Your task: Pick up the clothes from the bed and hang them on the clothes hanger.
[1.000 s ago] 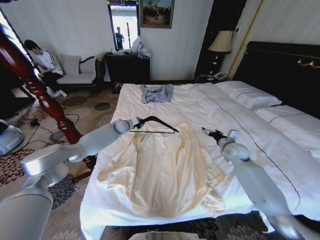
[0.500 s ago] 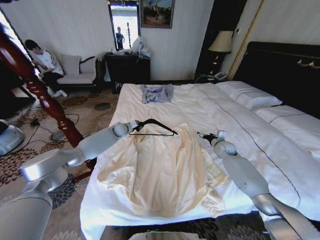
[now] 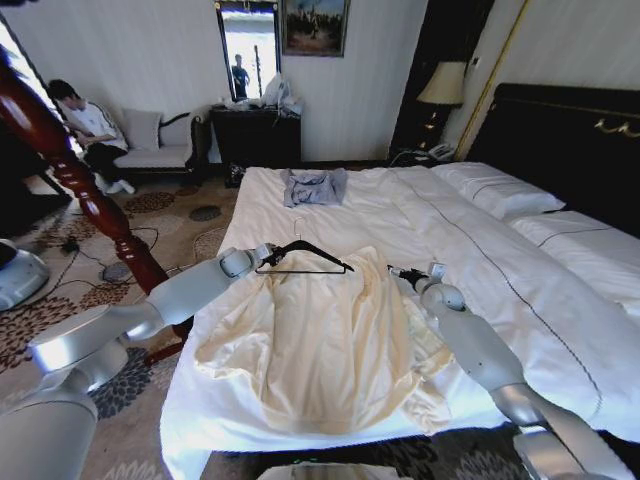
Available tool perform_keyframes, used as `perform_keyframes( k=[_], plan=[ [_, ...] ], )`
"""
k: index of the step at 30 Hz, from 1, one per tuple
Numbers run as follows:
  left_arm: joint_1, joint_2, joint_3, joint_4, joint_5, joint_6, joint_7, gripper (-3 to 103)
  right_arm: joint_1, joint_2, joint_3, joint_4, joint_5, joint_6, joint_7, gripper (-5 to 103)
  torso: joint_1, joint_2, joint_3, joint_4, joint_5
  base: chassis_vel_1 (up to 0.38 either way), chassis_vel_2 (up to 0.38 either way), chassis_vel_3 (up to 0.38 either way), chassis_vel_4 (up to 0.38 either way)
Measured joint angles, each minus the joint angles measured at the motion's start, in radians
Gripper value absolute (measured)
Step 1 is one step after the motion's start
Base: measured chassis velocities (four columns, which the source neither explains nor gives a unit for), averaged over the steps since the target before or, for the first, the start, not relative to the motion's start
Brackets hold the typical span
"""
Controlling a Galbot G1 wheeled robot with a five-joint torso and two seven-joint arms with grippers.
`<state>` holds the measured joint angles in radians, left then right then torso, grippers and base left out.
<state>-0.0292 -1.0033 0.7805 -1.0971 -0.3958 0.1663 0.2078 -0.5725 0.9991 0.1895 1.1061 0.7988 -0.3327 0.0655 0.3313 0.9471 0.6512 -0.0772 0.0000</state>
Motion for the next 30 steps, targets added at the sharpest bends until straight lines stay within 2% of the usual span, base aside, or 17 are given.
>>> perform_keyframes(
  k=[9,10,12,15,18,19,22,24,25,27,30],
  plan=[
    [0.004,0.004,0.004,0.011,0.007,-0.007,0.004,23,0.012,0.012,-0.022,-0.023,0.006,0.0,-0.009,100,0.0,0.0,0.0,-0.0001,-0.0001,0.0,0.0,0.0,0.0],
    [0.004,0.006,0.004,0.012,0.007,-0.007,0.005,23,0.013,0.014,-0.023,-0.024,0.009,0.0,-0.009,103,0.0,0.0,0.0,0.0,-0.0002,0.0,0.0,0.0,0.0],
    [0.005,0.011,0.002,0.013,0.007,-0.007,0.005,23,0.016,0.02,-0.029,-0.025,0.018,-0.004,-0.012,96,0.0,0.0,0.0,0.0001,-0.0002,0.0,0.0,0.0,0.0],
    [0.008,0.015,-0.001,0.014,0.008,-0.008,0.005,23,0.018,0.024,-0.038,-0.024,0.019,-0.006,-0.014,96,0.0,0.0,0.0,0.0,-0.0003,0.0,0.0,0.0,0.0],
    [0.019,0.023,-0.01,0.012,0.013,-0.008,0.004,23,0.019,0.032,-0.052,-0.024,0.018,-0.007,-0.015,78,0.0,0.0,0.0,0.0001,-0.0002,0.0,0.0,0.0,0.0],
    [0.019,0.023,-0.01,0.012,0.013,-0.008,0.004,23,0.019,0.032,-0.052,-0.024,0.018,-0.007,-0.015,78,0.0,0.0,0.0,0.0001,-0.0002,0.0,0.0,0.0,0.0],
    [0.025,0.028,-0.015,0.009,0.015,-0.008,0.004,23,0.018,0.032,-0.057,-0.023,0.018,-0.008,-0.015,61,0.0,0.0,0.0,0.0001,-0.0002,0.0,0.0,0.0,0.0],
    [0.026,0.028,-0.016,0.009,0.016,-0.008,0.003,23,0.018,0.032,-0.057,-0.022,0.018,-0.008,-0.015,61,0.0,0.0,0.0,0.0,-0.0002,0.0,0.0,0.0,0.0],
    [0.029,0.028,-0.019,0.009,0.016,-0.008,0.003,23,0.016,0.032,-0.057,-0.017,0.022,-0.008,-0.015,50,0.0,0.0,0.0,-0.0001,-0.0001,0.0,0.0,0.0,0.0],
    [0.03,0.028,-0.02,0.009,0.017,-0.008,0.002,23,0.015,0.032,-0.057,-0.015,0.023,-0.008,-0.015,50,0.0,0.0,0.0,-0.0001,-0.0001,0.0,0.0,0.0,0.0],
    [0.033,0.031,-0.026,0.009,0.018,-0.006,0.001,23,0.013,0.031,-0.06,-0.006,0.029,-0.009,-0.014,34,0.0,0.0,0.0,0.0001,-0.0002,0.0,0.0,0.0,0.0]
  ],
)
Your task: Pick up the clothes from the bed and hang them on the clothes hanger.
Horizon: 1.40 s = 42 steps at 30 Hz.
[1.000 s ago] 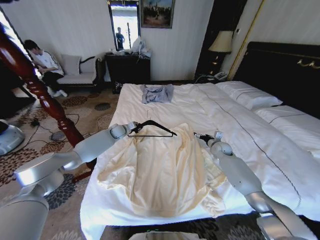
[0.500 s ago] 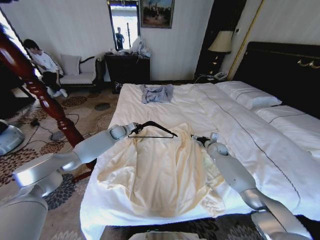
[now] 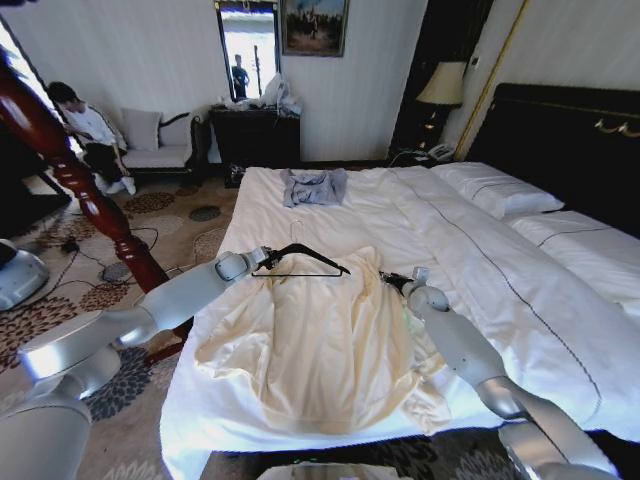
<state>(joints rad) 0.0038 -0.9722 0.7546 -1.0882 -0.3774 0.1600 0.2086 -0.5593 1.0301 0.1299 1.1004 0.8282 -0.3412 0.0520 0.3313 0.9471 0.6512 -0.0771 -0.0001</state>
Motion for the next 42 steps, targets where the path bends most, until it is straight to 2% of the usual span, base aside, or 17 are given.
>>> perform_keyframes(
  k=[1,3,7,9,11,22,29,36,42],
  plan=[
    [0.0,0.0,-0.001,0.0,0.0,0.0,0.0,23,0.0,0.0,-0.001,0.001,0.003,0.0,0.001,28,0.0,0.0,0.0,0.0,0.0,0.0,0.0,0.0,0.0],
    [0.001,0.001,-0.001,-0.001,0.0,0.001,-0.001,23,-0.001,0.0,-0.002,0.004,0.008,0.0,0.002,28,0.0,0.0,0.0,0.0,0.0,0.0,0.0,0.0,0.0],
    [0.005,0.007,-0.003,-0.009,0.001,0.003,-0.002,23,-0.005,-0.009,-0.013,0.017,0.011,0.003,0.0,7,0.0,0.0,0.0,-0.0002,0.0001,0.0,0.0,0.0,0.0],
    [0.006,0.007,-0.004,-0.009,0.001,0.004,-0.003,23,-0.005,-0.01,-0.013,0.02,0.014,0.004,0.001,7,0.0,0.0,0.0,-0.0002,0.0001,0.0,0.0,0.0,0.0],
    [0.008,0.008,-0.005,-0.009,0.002,0.004,-0.003,23,-0.006,-0.01,-0.013,0.027,0.019,0.006,0.005,1,0.0,0.0,0.0,-0.0001,0.0001,0.0,0.0,0.0,0.0],
    [0.026,0.021,-0.02,-0.025,-0.005,0.016,-0.012,23,-0.011,-0.033,0.009,0.141,0.064,0.011,0.045,0,0.0,0.0,0.0,0.0001,0.0,0.0,0.0,0.0,0.0],
    [0.029,0.018,-0.023,-0.041,-0.029,0.028,-0.019,23,-0.02,-0.052,0.016,0.207,0.056,0.013,0.058,0,0.0,0.0,0.0,-0.0002,0.0001,0.0,0.0,0.0,0.0],
    [0.027,-0.004,-0.015,-0.055,-0.046,0.048,-0.022,23,-0.019,-0.065,0.029,0.272,0.051,0.027,0.068,0,0.0,0.0,0.0,-0.0001,0.0002,0.0,0.0,0.0,0.0],
    [0.03,-0.027,-0.013,-0.038,-0.051,0.08,-0.054,23,-0.017,-0.081,0.044,0.325,0.071,0.035,0.068,0,0.0,0.0,0.0,-0.0003,0.0001,0.0,0.0,0.0,0.0]
  ],
)
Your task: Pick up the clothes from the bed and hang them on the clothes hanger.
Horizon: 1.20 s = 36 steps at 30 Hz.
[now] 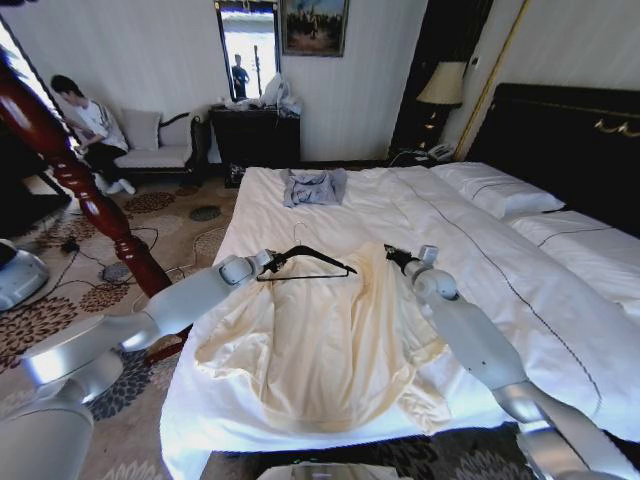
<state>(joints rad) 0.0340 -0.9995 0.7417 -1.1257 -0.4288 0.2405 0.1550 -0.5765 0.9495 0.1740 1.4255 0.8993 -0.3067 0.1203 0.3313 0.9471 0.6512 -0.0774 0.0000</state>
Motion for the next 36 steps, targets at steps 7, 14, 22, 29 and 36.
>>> perform_keyframes(
  k=[7,14,22,29,36],
  plan=[
    [-0.011,-0.015,0.001,0.019,-0.013,0.02,-0.005,23,0.003,-0.011,-0.009,0.085,0.022,0.0,0.002,0,0.0,0.0,0.0,0.0004,0.0,0.0,0.0,0.0,0.0],
    [-0.032,-0.049,0.013,0.03,-0.036,0.029,-0.005,23,0.001,-0.012,-0.04,0.168,0.033,-0.003,0.01,0,0.0,0.0,0.0,0.0002,0.0,0.0,0.0,0.0,0.0],
    [-0.033,-0.093,0.022,0.05,-0.061,0.053,-0.014,23,-0.007,-0.003,-0.051,0.239,0.061,-0.01,0.026,0,0.0,0.0,0.0,0.0001,-0.0001,0.0,0.0,0.0,0.0],
    [-0.029,-0.123,0.026,0.078,-0.068,0.056,-0.021,23,-0.011,0.021,-0.064,0.287,0.097,-0.021,0.045,0,0.0,0.0,0.0,0.0002,-0.0001,0.0,0.0,0.0,0.0],
    [-0.018,-0.16,0.015,0.123,-0.072,0.056,-0.03,23,-0.023,0.081,-0.124,0.339,0.123,-0.025,0.058,0,0.0,0.0,0.0,0.0005,-0.0001,0.0,0.0,0.0,0.0]
  ],
)
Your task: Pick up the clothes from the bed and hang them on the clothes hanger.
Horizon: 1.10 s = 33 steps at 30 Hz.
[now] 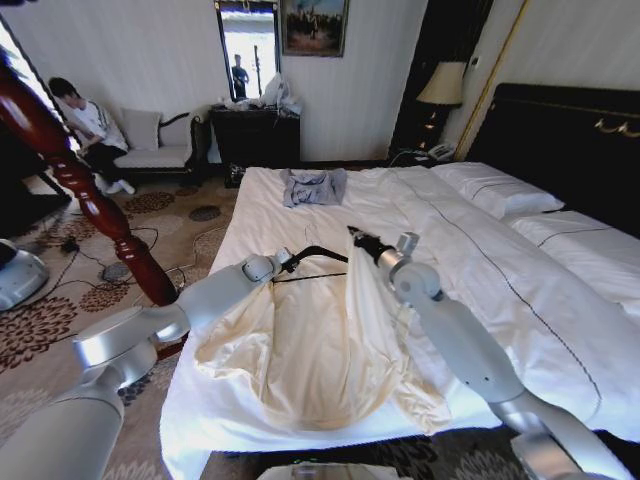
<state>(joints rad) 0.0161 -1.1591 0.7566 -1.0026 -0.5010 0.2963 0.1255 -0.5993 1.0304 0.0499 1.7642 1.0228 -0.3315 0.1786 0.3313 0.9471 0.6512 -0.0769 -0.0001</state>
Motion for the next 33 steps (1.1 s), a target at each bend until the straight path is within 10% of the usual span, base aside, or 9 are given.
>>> perform_keyframes(
  k=[11,33],
  plan=[
    [0.007,-0.104,-0.038,0.118,-0.004,-0.018,-0.022,23,-0.033,0.051,-0.044,0.092,0.067,-0.017,0.011,0,0.0,0.0,0.0,-0.0003,-0.0002,0.0,0.0,0.0,0.0],
    [0.011,-0.122,-0.099,0.17,-0.02,-0.05,-0.075,23,-0.304,0.031,-0.14,0.163,-0.126,-0.049,-0.029,0,0.0,0.0,0.0,-0.0003,0.0,0.0,0.0,0.0,0.0]
  ],
)
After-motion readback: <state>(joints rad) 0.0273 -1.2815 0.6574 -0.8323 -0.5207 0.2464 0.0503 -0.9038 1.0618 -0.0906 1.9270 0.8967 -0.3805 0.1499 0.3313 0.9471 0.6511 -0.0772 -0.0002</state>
